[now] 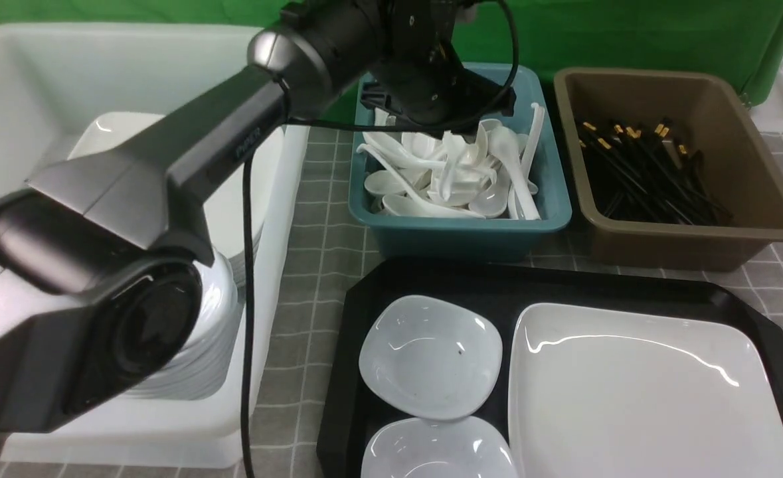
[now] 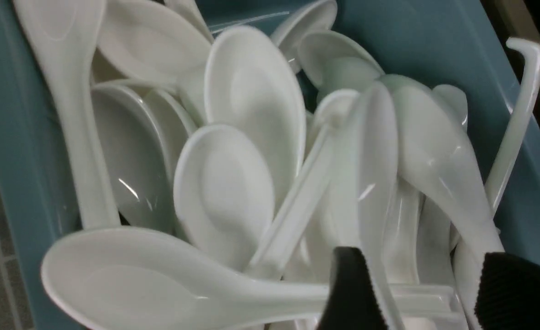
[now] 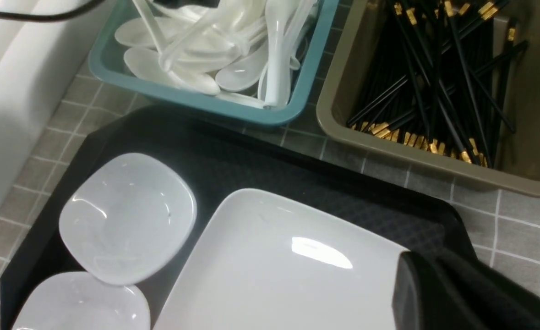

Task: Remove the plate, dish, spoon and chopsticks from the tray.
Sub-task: Use the left arm to put the soup spoon into the small storage box in the middle, then use the left arm to grab a small plate from the dinner plate

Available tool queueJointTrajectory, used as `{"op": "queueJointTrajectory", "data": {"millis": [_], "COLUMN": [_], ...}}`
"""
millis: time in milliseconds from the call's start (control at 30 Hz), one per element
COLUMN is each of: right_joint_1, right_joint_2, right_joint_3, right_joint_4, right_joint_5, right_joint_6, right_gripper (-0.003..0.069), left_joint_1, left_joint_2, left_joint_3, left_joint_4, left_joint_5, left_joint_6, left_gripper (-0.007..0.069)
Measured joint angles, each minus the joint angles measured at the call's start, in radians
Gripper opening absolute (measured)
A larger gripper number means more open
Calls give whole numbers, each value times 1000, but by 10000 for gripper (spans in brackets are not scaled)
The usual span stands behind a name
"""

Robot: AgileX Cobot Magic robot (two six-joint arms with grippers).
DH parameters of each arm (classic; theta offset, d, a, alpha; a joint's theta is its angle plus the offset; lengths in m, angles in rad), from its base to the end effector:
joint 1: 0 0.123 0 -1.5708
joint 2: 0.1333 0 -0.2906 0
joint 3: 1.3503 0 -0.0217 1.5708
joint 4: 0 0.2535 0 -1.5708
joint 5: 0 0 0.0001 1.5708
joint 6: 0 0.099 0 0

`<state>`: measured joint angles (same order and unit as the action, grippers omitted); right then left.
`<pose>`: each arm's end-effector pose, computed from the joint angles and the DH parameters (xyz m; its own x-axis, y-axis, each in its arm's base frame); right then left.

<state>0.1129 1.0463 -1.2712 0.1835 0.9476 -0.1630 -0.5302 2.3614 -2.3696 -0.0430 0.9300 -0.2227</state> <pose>0.2000 0.0375 0.4326 -0.5698 -0.1194 -0.8131 -0.2624 0.9640 0.0423 0.4715 -0.2804 0.2705 -0.7486 0.1540 -0.6449 0.3521 0.9165 -0.1899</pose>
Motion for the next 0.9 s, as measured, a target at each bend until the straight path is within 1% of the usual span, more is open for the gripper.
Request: {"op": "queueJointTrajectory", "data": {"millis": [33,67,100,167,200,233,267,300,333,367,400,433,467,500,600,700,767,833,900], "right_joint_1": [0,0,0,0,0,0,0,0,0,0,0,0,0,0,0,0,0,0,0], "right_joint_2": [0,0,0,0,0,0,0,0,0,0,0,0,0,0,0,0,0,0,0], "right_joint_3": [0,0,0,0,0,0,0,0,0,0,0,0,0,0,0,0,0,0,0], "right_joint_4": [0,0,0,0,0,-1,-1,1,1,1,1,1,1,1,1,1,1,1,1], "right_joint_5": [0,0,1,1,1,2,2,2,2,2,2,5,9,16,29,30,30,30,29], "right_joint_6": [-4,-4,-6,-7,-7,-7,-7,-7,-7,-7,-7,-7,-7,-7,-7,-7,-7,-10,-10], "right_gripper": [78,78,80,80,80,80,81,81,82,82,83,82,82,85,90,90,90,91,91], "left_joint_1": [1,1,1,1,1,1,1,1,-2,-4,-9,-19,-39,-60,-103,-116,-117,-117,-117], "left_joint_2": [-4,-4,-23,-42,-64,-87,-111,-120,-159,-164,-182,-208,-249,-284,-349,-368,-365,-355,-338], "left_joint_3": [-7,-7,-32,-57,-74,-78,-78,-78,-63,-59,-39,0,78,145,359,483,574,612,637], "left_joint_4": [3,3,11,9,8,0,-19,-36,-94,-100,-115,-120,-113,-93,-46,-24,4,34,53], "left_joint_5": [8,8,56,126,195,236,258,263,274,274,274,272,273,275,286,289,248,211,169], "left_joint_6": [1,1,3,4,14,38,70,83,140,146,164,176,180,182,185,189,166,158,154], "left_gripper": [414,414,465,477,466,433,377,349,171,171,104,62,29,17,7,7,16,42,95]}}
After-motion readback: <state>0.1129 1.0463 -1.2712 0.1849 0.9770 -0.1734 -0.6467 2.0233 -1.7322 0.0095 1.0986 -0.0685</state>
